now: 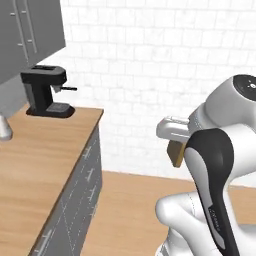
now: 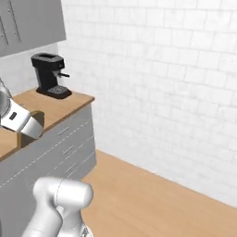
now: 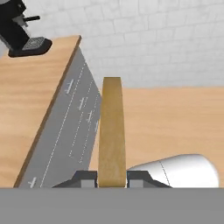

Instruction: Start the toaster. Once the lever pops up, take the bread to the plate on the dining counter.

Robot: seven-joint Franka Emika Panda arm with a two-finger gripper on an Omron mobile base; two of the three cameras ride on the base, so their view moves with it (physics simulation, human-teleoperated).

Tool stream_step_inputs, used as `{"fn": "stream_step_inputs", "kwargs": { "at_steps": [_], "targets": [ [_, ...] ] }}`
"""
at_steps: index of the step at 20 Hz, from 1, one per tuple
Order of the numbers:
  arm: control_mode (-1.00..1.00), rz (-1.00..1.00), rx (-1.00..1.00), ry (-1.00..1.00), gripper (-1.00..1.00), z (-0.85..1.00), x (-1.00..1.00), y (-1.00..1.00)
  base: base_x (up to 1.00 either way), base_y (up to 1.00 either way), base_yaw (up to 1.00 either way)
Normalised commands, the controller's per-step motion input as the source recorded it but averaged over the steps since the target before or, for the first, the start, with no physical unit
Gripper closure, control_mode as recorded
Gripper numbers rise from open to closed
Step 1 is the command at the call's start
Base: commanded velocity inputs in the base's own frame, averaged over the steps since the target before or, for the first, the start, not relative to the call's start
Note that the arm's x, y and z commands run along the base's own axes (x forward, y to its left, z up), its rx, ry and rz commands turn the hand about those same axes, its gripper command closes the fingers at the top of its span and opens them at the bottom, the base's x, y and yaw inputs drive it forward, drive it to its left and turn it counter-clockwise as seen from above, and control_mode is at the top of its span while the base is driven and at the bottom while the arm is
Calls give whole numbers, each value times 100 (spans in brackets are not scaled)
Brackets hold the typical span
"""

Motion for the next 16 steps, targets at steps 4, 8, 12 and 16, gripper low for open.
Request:
{"fn": "stream_step_inputs", "kwargs": {
  "at_steps": [4, 8, 12, 16],
  "targets": [
    [100, 0, 0, 0, 100, 0, 0, 0, 0, -6, -87],
    [100, 0, 0, 0, 100, 0, 0, 0, 0, -1, -84],
    [100, 0, 0, 0, 100, 0, 0, 0, 0, 0, -81],
    [100, 0, 0, 0, 100, 0, 0, 0, 1, 4, -79]
  ]
}}
